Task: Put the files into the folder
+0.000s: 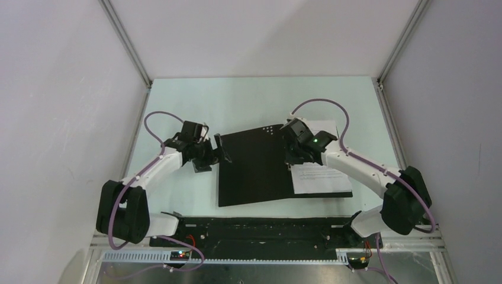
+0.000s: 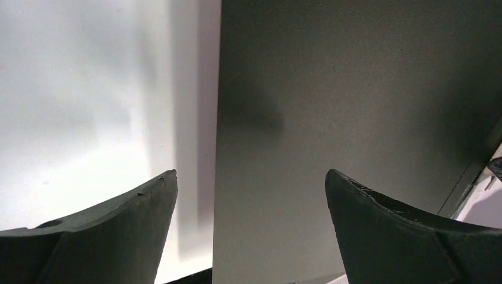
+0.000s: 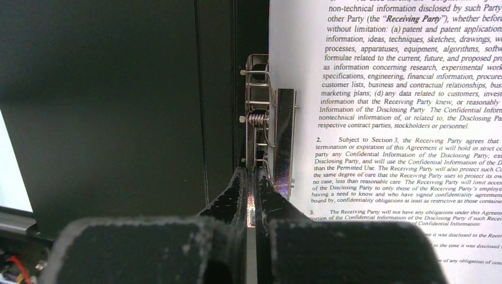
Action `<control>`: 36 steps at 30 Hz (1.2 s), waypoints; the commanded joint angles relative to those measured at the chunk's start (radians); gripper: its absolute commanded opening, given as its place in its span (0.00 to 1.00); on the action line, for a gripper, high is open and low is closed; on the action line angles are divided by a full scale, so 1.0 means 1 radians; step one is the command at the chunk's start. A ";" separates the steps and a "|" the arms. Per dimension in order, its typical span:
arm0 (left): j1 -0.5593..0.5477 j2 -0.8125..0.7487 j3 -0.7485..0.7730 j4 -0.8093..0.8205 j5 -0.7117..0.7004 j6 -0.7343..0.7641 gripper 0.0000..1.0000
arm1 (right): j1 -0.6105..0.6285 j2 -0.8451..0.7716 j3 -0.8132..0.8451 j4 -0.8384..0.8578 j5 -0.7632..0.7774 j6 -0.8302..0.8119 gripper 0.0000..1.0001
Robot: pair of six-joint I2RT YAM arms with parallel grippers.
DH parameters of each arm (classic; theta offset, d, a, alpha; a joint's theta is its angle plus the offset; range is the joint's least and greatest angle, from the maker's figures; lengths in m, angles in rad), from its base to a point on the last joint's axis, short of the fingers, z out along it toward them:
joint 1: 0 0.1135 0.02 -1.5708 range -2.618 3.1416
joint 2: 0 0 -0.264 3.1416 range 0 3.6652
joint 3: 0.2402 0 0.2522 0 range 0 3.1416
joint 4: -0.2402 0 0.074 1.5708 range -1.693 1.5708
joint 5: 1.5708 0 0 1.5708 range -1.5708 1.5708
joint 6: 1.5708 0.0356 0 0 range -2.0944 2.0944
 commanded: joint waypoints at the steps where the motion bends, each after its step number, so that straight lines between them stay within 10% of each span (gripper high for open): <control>1: 0.006 0.029 0.029 0.089 0.155 0.032 1.00 | -0.041 -0.095 0.060 0.010 -0.079 -0.037 0.00; 16: 0.006 -0.048 0.030 0.223 0.396 -0.066 0.97 | -0.084 -0.070 0.080 0.015 -0.116 -0.041 0.00; 36: -0.009 -0.314 0.062 0.175 0.329 -0.106 1.00 | 0.106 0.272 0.054 0.358 -0.131 0.204 0.00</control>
